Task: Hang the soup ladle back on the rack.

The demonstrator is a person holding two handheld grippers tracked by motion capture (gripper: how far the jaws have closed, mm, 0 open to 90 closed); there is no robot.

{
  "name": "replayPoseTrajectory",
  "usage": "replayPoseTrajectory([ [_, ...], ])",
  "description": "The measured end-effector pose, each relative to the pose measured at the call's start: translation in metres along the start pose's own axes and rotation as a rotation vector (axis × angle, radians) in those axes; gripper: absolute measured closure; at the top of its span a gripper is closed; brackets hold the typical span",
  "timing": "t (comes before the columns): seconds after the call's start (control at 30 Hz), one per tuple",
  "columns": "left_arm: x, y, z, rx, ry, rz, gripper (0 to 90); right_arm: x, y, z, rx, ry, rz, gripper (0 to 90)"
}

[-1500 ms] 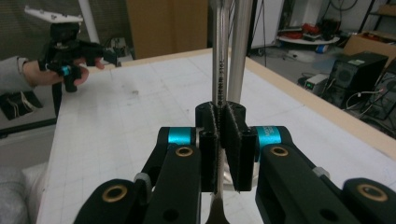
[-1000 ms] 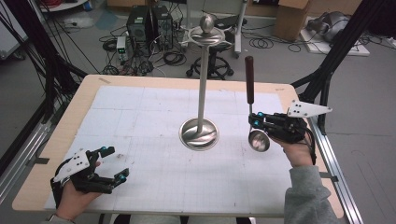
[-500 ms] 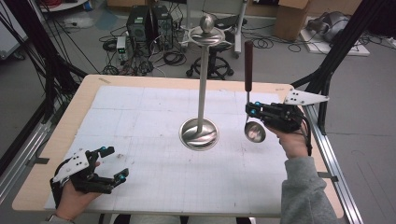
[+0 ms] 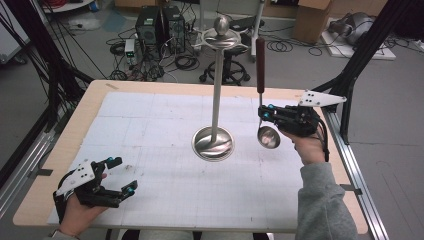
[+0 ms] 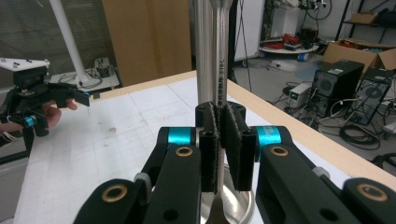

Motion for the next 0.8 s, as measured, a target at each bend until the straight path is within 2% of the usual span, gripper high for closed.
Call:
replayPoseTrajectory([
  [0.43,0.000,0.000,0.000,0.002,-0.001,-0.003,1.7,-0.007,0.008,-0.006,0.012,0.002,-0.026,84.7],
  [0.8,0.000,0.000,0.000,0.005,-0.005,-0.004,1.8,-0.011,0.006,-0.007,0.016,0.013,-0.012,84.7],
])
Point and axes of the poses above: each handheld gripper's, and its own axes: x roughly backward along the jaws, z roughly out of its underside, y roughly to its left, the point moved 8 cm from there along -x, roughly forward along the jaws, and after that the axes turned 5 degrees about z, right-handed, at the moved point
